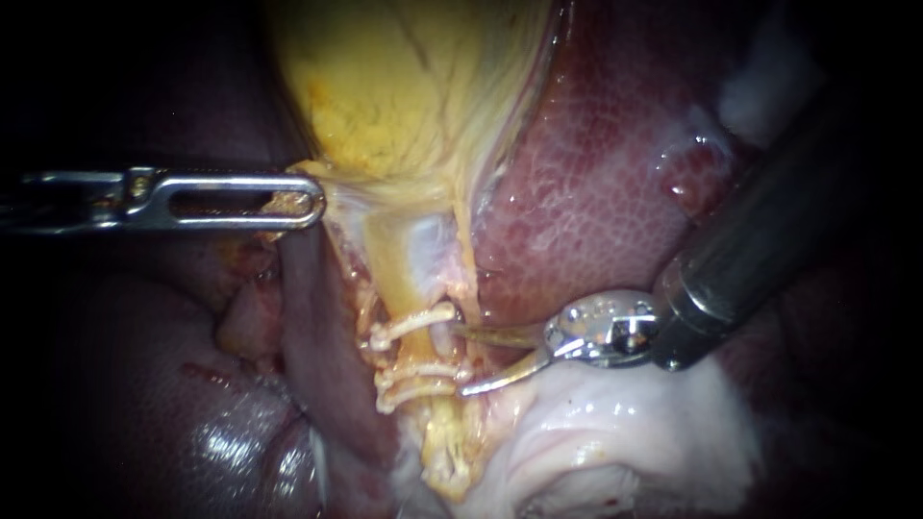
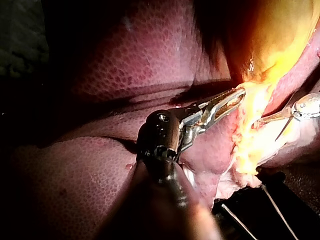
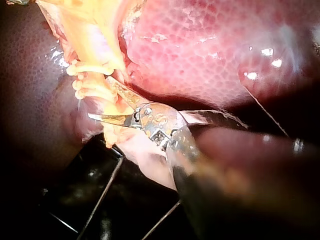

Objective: Go to the cutting position left tube

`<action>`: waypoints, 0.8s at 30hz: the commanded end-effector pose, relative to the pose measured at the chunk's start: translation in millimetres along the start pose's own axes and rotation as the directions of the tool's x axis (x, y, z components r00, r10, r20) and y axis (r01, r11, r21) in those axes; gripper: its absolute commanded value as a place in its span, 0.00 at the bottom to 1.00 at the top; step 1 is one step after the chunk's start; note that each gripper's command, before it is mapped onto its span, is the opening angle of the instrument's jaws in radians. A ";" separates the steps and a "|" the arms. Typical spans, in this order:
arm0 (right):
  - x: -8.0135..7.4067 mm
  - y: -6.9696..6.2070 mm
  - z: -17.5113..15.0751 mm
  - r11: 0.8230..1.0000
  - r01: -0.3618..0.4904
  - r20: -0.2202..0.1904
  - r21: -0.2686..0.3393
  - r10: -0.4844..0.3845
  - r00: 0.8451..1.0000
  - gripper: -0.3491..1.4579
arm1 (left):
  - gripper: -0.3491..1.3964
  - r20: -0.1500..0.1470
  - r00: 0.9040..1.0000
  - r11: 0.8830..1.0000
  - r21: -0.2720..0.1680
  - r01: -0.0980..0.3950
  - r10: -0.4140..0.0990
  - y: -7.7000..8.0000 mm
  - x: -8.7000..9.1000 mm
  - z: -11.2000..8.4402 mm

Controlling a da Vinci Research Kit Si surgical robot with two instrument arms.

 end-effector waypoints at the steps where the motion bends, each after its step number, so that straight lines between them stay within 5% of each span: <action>1: -0.1 0.3 0.2 1.000 -0.002 0.001 0.003 0.002 1.000 0.94 | 0.00 0.000 1.000 1.000 -0.002 0.000 0.000 -0.1 0.0 0.0; 11: 0.4 2.7 2.2 1.000 -0.016 -0.019 0.014 0.016 1.000 0.93 | 0.00 0.004 1.000 1.000 -0.003 0.001 -0.001 -0.5 0.1 0.0; 15: 0.9 2.5 2.5 0.997 -0.035 -0.064 0.075 0.040 0.997 0.93 | 0.00 0.004 1.000 1.000 -0.003 0.001 -0.001 -0.5 0.1 0.0; 24: 1.9 1.7 3.9 0.977 -0.041 -0.098 0.207 0.062 0.993 0.89 | 0.00 0.004 1.000 1.000 -0.002 0.000 0.000 0.0 0.1 0.1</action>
